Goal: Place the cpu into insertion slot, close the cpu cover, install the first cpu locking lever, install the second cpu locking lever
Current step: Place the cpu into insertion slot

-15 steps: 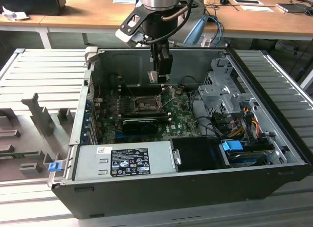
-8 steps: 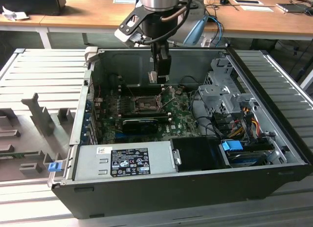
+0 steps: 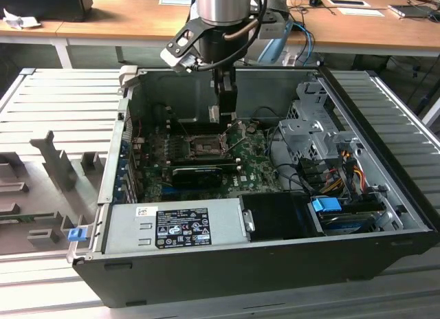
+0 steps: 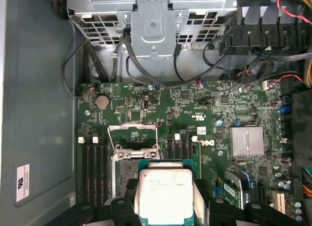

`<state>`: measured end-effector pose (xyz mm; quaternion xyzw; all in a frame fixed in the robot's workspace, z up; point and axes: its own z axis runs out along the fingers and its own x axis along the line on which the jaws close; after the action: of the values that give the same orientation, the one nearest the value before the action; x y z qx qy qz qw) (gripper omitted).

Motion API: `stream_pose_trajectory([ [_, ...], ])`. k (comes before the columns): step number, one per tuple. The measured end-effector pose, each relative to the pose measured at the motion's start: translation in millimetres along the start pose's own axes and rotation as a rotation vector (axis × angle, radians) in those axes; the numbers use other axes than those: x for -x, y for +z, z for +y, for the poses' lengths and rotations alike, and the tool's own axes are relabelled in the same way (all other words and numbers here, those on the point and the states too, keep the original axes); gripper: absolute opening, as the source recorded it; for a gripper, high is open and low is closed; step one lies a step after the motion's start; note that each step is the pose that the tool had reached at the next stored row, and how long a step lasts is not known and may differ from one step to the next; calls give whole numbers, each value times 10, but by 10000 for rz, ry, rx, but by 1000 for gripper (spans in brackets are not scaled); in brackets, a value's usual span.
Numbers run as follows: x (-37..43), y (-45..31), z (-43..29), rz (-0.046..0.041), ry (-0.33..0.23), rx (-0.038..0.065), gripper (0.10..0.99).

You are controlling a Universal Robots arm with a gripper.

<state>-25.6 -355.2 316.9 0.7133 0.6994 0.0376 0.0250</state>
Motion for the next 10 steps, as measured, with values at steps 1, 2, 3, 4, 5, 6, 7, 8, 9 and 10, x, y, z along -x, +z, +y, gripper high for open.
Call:
stream_pose_trajectory([
  [1, 1, 43, -3, 15, -6, -2, 529],
  [2, 1, 73, -6, 25, -6, -2, 529],
  [3, 2, 89, -11, 28, -18, -2, 529],
  [4, 2, 112, -25, 37, -80, -4, 529],
  [5, 3, 146, -41, 49, -213, -7, 529],
  [6, 4, 168, -49, 59, -325, -9, 529],
  [7, 4, 188, -57, 65, -401, -10, 529],
  [8, 5, 211, -71, 71, -468, -12, 529],
  [9, 5, 226, -80, 76, -515, -13, 529],
  [10, 6, 245, -93, 81, -572, -14, 529],
])
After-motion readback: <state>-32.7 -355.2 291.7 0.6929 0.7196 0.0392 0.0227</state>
